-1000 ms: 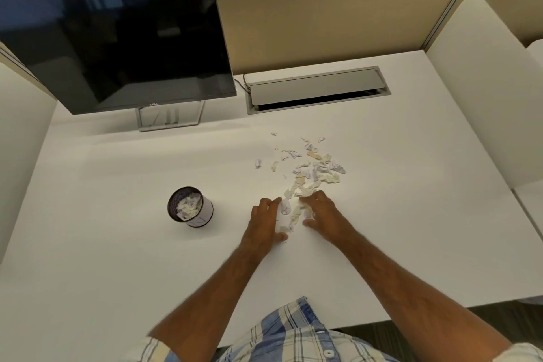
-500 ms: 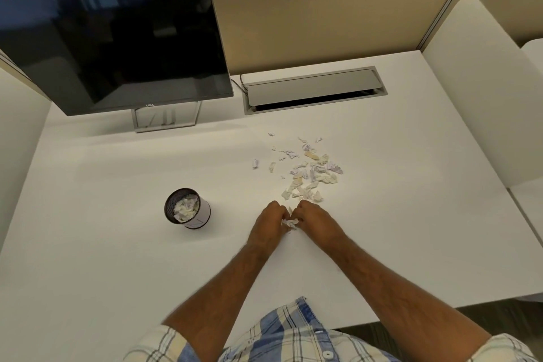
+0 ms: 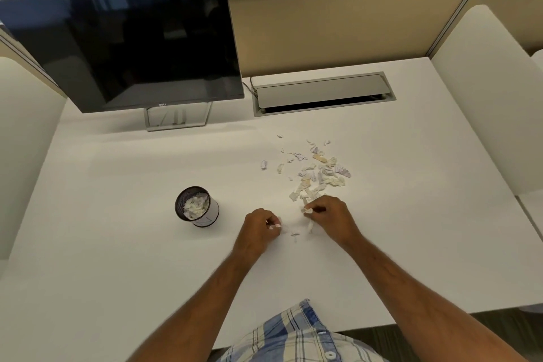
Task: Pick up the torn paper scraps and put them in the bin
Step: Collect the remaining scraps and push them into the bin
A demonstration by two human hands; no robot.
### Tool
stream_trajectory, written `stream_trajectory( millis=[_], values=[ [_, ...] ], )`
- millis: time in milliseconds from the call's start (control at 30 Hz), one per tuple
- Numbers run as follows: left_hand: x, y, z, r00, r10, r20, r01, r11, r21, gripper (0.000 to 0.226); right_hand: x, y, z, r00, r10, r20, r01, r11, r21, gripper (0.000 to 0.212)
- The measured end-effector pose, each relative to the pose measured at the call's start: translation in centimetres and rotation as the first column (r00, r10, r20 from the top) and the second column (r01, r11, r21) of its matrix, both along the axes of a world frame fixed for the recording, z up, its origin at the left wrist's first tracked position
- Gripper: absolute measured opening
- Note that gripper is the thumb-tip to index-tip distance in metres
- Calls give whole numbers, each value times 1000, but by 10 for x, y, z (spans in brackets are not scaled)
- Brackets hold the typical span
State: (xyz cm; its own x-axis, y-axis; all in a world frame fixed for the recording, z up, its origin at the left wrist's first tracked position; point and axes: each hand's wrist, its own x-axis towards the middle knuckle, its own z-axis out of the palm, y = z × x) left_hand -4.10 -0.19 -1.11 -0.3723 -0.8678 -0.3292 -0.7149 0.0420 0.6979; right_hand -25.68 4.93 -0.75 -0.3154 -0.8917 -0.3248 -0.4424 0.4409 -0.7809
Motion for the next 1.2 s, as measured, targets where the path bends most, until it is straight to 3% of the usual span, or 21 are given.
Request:
stream_trajectory(
  millis=[133,267,367,467,533,667,800,933,1067,1200],
  values=[
    [23,-6,34,988,77,-136,-89,993,-82,25,10,-14,26,990,-56,127,65,995,-70,13],
    [58,-23,63,963,164,-213,-198,968,-151,15,33,-32,48,972,-15,236,50,988,-144,13],
    [93,-39,74,947,231,-224,-276,941,-196,10,55,-46,58,960,54,276,0,981,-193,13],
    [127,-57,76,948,280,-153,-313,911,-270,19,79,-58,66,952,110,285,-48,975,-216,12],
    [144,-68,72,968,249,-34,-247,920,-304,23,95,-67,69,951,147,272,-85,970,-229,11],
    [157,-82,64,985,143,94,-125,976,-180,21,125,-82,73,948,226,225,-167,953,-253,9],
    [158,-84,61,976,217,-17,-217,970,-105,35,151,-96,72,945,292,150,-254,940,-228,10],
    [167,-78,66,924,351,-152,-367,926,-94,30,176,-112,72,940,327,95,-301,928,-219,7],
    [181,-71,68,886,423,-192,-447,888,-110,25,204,-127,71,942,323,95,-296,928,-226,10],
    [194,-66,65,887,422,-186,-448,885,-128,27,212,-126,65,861,503,-82,-508,838,-196,23]
  ],
)
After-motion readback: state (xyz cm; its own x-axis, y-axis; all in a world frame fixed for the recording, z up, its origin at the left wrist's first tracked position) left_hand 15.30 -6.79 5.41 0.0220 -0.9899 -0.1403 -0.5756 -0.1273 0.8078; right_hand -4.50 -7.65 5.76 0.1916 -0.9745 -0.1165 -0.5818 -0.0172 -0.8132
